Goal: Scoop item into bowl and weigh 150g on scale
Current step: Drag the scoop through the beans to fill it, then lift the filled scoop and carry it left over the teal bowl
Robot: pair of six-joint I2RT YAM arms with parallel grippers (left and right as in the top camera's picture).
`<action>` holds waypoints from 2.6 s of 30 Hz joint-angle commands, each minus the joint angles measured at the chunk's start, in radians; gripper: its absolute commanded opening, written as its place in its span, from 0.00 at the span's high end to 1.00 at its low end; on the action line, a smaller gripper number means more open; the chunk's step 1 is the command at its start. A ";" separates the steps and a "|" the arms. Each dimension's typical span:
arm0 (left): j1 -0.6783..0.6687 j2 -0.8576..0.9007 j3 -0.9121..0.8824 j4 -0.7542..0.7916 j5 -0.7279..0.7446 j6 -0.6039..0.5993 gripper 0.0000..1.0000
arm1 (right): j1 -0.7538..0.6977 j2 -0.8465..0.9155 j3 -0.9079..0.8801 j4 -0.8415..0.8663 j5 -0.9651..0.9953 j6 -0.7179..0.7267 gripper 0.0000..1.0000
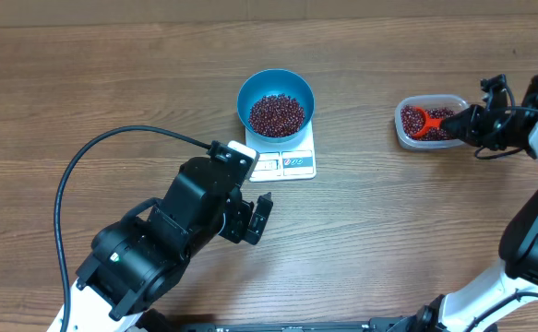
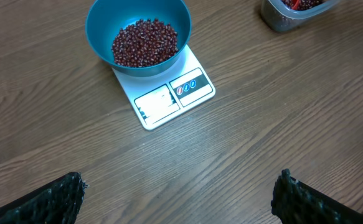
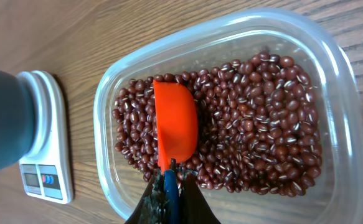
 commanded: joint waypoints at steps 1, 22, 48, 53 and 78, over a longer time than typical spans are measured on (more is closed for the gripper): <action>-0.006 0.006 0.000 -0.003 -0.010 0.015 0.01 | -0.031 0.029 -0.017 -0.010 -0.104 -0.052 0.96; -0.006 0.006 0.000 -0.003 -0.010 0.015 0.01 | -0.106 0.029 -0.016 -0.024 -0.282 -0.062 0.96; -0.006 0.006 0.000 -0.003 -0.010 0.015 0.01 | -0.164 0.029 -0.015 -0.051 -0.471 -0.084 0.96; -0.006 0.006 0.000 -0.003 -0.010 0.015 0.01 | -0.163 0.029 -0.015 -0.051 -0.526 -0.084 0.96; -0.006 0.006 0.000 -0.003 -0.010 0.015 0.00 | 0.092 -0.037 -0.015 0.030 -0.699 -0.023 0.96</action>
